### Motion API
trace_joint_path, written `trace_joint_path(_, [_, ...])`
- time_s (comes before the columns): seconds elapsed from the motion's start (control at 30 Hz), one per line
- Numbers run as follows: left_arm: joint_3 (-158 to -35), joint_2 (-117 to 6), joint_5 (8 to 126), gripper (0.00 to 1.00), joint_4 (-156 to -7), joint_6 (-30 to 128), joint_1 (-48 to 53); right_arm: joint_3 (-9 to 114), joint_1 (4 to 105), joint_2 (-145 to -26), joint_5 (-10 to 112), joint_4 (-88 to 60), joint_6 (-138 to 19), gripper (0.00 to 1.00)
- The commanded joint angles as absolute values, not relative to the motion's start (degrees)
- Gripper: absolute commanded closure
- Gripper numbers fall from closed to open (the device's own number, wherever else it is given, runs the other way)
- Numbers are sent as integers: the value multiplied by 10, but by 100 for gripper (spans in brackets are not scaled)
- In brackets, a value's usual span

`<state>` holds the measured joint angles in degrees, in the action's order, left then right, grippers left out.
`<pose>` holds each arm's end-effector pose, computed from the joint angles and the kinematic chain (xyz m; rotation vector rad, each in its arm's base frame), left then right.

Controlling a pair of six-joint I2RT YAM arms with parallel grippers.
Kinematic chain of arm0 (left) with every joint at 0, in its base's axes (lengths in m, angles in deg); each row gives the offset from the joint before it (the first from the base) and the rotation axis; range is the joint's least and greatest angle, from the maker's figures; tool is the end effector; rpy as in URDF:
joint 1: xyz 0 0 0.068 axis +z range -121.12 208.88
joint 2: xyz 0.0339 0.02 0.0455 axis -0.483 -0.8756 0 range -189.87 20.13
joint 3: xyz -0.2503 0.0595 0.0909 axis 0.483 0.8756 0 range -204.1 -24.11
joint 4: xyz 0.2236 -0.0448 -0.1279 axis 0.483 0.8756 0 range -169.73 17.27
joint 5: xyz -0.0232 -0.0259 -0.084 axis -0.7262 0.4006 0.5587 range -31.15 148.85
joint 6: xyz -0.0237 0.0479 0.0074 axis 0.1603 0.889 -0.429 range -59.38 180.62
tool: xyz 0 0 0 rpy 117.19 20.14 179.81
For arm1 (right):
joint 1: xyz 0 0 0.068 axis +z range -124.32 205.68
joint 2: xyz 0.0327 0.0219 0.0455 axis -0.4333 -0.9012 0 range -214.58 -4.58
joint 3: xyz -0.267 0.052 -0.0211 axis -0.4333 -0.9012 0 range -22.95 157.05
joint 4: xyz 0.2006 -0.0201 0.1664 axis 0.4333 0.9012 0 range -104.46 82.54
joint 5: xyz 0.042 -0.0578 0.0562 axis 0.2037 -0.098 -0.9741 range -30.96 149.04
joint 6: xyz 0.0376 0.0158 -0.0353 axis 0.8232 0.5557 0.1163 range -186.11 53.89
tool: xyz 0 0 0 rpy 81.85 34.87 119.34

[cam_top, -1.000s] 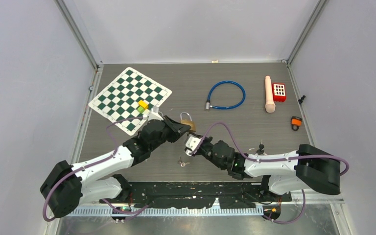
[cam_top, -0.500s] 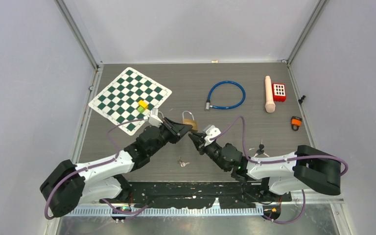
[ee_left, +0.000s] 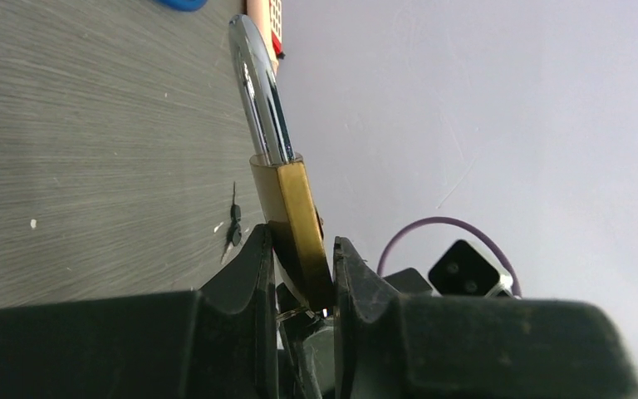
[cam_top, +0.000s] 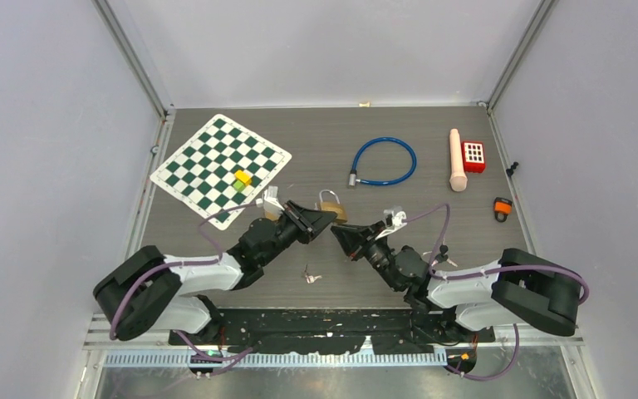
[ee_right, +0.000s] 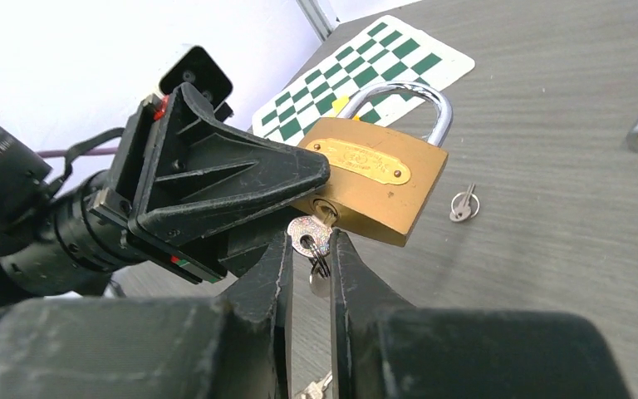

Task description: Unlock with the key

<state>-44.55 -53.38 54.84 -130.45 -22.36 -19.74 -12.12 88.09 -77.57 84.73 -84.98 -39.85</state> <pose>0.1670 -0.1858 0.2024 -0.6245 1.8035 -1.6426 0.1133 0.1835 0.1928 -0.0866 1.5075 0.9431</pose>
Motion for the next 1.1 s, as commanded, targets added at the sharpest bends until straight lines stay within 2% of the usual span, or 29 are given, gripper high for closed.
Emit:
trace_joint_path(0.0, [-477,-542,622,100,-1630,-278,-209,-150,851,-778,915,-939,-206,95])
trace_joint_path(0.23, [-472,-512,611,100,-1620,-239,-209,-181,839,-797,931,-966,-56,95])
trace_joint_path(0.7, [-463,-477,606,100,-1574,-194,-209,-179,820,-816,865,-1001,-85,95])
trace_joint_path(0.83, [-458,-453,600,100,-1530,-169,-206,-170,816,-797,808,-999,-163,85])
trace_joint_path(0.9, [-450,-444,597,100,-1506,-158,-202,-176,815,-770,795,-986,-201,73])
trace_joint_path(0.93, [-446,-438,595,100,-1492,-157,-199,-180,813,-757,788,-954,-210,65])
trace_joint_path(1.07, [-438,-424,594,100,-1454,-148,-191,-178,803,-644,773,-787,-273,53])
